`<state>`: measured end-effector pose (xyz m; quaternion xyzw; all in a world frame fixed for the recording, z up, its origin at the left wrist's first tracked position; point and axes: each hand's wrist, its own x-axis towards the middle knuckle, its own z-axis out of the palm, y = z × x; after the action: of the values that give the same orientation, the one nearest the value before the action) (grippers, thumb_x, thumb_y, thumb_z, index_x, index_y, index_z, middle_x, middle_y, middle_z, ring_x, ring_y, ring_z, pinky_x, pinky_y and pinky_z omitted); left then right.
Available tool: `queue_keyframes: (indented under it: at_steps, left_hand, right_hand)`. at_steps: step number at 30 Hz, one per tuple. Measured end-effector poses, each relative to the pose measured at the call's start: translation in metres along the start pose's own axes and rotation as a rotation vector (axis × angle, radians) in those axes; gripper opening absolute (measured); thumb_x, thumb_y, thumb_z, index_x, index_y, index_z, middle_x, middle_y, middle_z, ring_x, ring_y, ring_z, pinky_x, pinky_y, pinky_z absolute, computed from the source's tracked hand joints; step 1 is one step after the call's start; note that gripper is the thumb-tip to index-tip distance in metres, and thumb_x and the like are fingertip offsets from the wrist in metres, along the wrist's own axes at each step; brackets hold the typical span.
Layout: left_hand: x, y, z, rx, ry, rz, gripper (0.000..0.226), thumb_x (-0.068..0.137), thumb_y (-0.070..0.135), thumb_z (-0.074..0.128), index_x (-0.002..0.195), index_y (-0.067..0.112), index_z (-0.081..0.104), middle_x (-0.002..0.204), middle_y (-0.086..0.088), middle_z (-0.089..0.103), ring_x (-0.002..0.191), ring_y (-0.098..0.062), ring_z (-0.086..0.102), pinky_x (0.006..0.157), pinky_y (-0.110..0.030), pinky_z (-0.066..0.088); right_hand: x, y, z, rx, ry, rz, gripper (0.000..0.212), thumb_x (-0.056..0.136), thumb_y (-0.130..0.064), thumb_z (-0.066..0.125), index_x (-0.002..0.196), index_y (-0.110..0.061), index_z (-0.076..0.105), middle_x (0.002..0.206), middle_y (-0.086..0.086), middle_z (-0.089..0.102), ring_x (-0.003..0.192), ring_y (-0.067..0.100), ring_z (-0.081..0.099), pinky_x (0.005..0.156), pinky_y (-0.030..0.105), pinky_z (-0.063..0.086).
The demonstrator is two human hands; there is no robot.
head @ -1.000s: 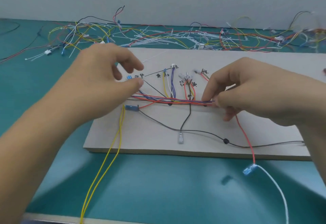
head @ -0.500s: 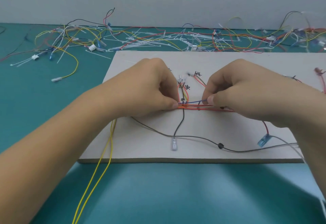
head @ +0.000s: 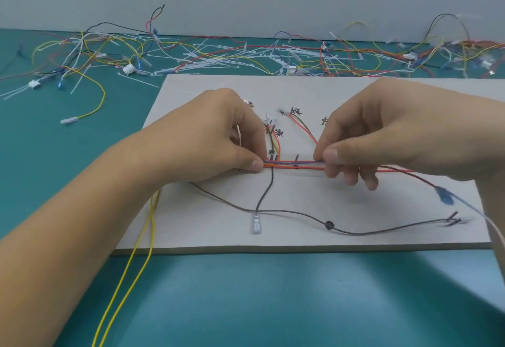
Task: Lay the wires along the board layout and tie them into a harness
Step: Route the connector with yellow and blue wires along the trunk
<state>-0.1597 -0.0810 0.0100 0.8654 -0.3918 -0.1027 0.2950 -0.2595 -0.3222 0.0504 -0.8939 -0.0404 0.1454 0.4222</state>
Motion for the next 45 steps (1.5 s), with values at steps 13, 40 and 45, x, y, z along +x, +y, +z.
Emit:
queue_keyframes:
  at_steps: [13, 40, 45]
  left_hand:
    - [-0.010, -0.004, -0.016, -0.051, -0.012, -0.048, 0.014, 0.078, 0.018, 0.088, 0.084, 0.028, 0.080, 0.075, 0.013, 0.077, 0.070, -0.004, 0.072, 0.071, -0.029, 0.058]
    - [-0.009, -0.009, -0.016, -0.029, -0.045, -0.064, 0.008, 0.080, 0.027, 0.084, 0.076, 0.032, 0.079, 0.059, 0.009, 0.068, 0.046, -0.011, 0.051, 0.044, -0.015, 0.037]
    - [-0.010, -0.006, -0.015, 0.007, -0.020, -0.102, 0.007, 0.078, 0.032, 0.085, 0.076, 0.033, 0.078, 0.058, 0.006, 0.067, 0.051, -0.020, 0.059, 0.049, -0.022, 0.043]
  right_hand:
    - [0.003, 0.004, 0.001, 0.008, 0.093, 0.151, 0.011, 0.092, 0.004, 0.068, 0.083, -0.001, 0.073, 0.070, 0.016, 0.076, 0.062, 0.029, 0.076, 0.053, 0.027, 0.060]
    - [0.004, 0.003, -0.008, -0.206, 0.217, -0.022, 0.018, 0.091, -0.012, 0.072, 0.073, -0.014, 0.072, 0.060, 0.002, 0.072, 0.051, 0.013, 0.068, 0.044, 0.012, 0.047]
    - [0.015, 0.010, -0.002, -0.307, 0.321, 0.040, 0.021, 0.095, -0.019, 0.070, 0.074, -0.016, 0.070, 0.061, -0.002, 0.073, 0.051, 0.011, 0.068, 0.053, 0.023, 0.051]
